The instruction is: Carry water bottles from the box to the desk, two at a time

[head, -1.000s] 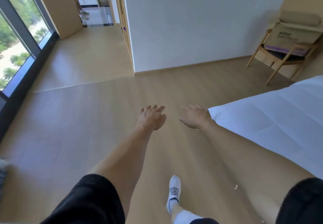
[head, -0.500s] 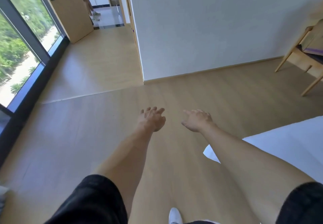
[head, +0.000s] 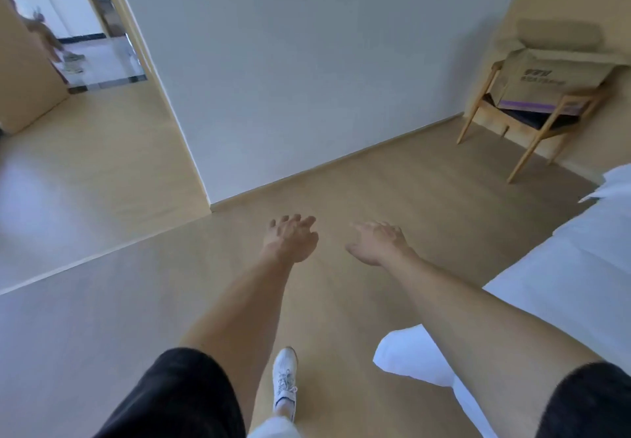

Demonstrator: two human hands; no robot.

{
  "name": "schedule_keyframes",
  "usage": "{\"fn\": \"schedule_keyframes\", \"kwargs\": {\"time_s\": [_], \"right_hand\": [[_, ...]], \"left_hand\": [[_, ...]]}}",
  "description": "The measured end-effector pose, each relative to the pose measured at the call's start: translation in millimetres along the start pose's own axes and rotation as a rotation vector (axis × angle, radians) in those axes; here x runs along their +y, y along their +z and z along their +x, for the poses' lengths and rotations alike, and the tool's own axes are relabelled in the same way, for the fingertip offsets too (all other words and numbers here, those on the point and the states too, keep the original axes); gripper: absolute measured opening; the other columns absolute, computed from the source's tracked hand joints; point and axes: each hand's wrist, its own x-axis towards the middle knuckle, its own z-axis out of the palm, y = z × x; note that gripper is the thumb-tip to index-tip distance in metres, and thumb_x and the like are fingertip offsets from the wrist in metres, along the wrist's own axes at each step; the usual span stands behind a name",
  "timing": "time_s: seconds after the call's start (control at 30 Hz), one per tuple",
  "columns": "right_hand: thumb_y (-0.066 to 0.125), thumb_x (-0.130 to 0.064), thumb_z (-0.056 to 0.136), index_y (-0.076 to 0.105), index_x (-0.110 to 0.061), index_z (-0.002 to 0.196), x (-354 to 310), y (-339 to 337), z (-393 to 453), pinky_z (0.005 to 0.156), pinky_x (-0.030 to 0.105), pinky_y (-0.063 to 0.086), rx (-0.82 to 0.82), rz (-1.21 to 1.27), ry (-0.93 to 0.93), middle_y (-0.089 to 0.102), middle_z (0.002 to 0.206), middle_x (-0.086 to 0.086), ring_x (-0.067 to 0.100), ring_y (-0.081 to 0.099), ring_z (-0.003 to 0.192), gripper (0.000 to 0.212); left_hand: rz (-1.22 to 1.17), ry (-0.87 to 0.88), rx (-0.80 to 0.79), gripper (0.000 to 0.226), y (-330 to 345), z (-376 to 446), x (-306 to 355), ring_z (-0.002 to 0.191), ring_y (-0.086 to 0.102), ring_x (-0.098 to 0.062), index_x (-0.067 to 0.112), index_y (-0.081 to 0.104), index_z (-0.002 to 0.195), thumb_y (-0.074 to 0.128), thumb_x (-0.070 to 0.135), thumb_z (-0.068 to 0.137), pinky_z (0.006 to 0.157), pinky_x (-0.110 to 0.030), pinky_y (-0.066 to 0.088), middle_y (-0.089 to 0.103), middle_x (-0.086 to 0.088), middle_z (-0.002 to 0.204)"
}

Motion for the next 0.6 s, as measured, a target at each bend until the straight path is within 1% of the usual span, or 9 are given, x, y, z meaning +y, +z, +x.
{"fn": "schedule_keyframes", "kwargs": {"time_s": [0.1,0.23,0.37,0.47,0.6], "right_hand": [[0.048,-0.053,0.094,0.042,-0.032,0.148,20,-17,49,0.111,0.04,0.034,0.003,0.012,0.098,0.052,0.148,0.005,0.027,0.046,0.136,0.059],[0.047,-0.053,0.094,0.038,-0.034,0.151,41,-48,115,0.111,0.038,0.034,-0.004,0.047,0.22,0.051,0.149,0.005,0.027,0.047,0.137,0.061],[0.046,-0.055,0.094,0.034,-0.035,0.153,65,-76,168,0.11,0.04,0.034,0.021,0.094,0.315,0.049,0.151,0.005,0.027,0.046,0.137,0.063],[0.046,-0.055,0.094,0.034,-0.035,0.153,89,-86,193,0.11,0.041,0.033,0.032,0.123,0.383,0.048,0.151,0.004,0.027,0.045,0.137,0.063],[0.046,-0.054,0.094,0.034,-0.035,0.153,130,-96,222,0.111,0.041,0.031,0.024,0.152,0.494,0.046,0.152,0.006,0.027,0.043,0.139,0.063]], "left_hand": [[0.004,0.086,0.006,0.051,-18,69,5,0.143,0.035,-0.026,0.033,0.034,0.153,0.031,0.039,0.102,0.117,-0.043,0.026,0.04,-0.001,0.155],[0.029,0.202,-0.004,0.052,-55,160,9,0.142,0.036,-0.026,0.033,0.033,0.154,0.03,0.039,0.103,0.116,-0.043,0.026,0.041,-0.001,0.154],[0.087,0.289,-0.018,0.052,-86,241,21,0.142,0.037,-0.027,0.032,0.032,0.155,0.029,0.039,0.103,0.116,-0.044,0.027,0.041,-0.003,0.155],[0.108,0.364,-0.045,0.052,-92,287,44,0.14,0.038,-0.028,0.032,0.033,0.154,0.029,0.038,0.103,0.114,-0.044,0.028,0.042,-0.003,0.154],[0.137,0.476,-0.067,0.051,-93,338,92,0.138,0.04,-0.029,0.031,0.034,0.154,0.03,0.039,0.103,0.112,-0.043,0.03,0.044,-0.004,0.152]]}}
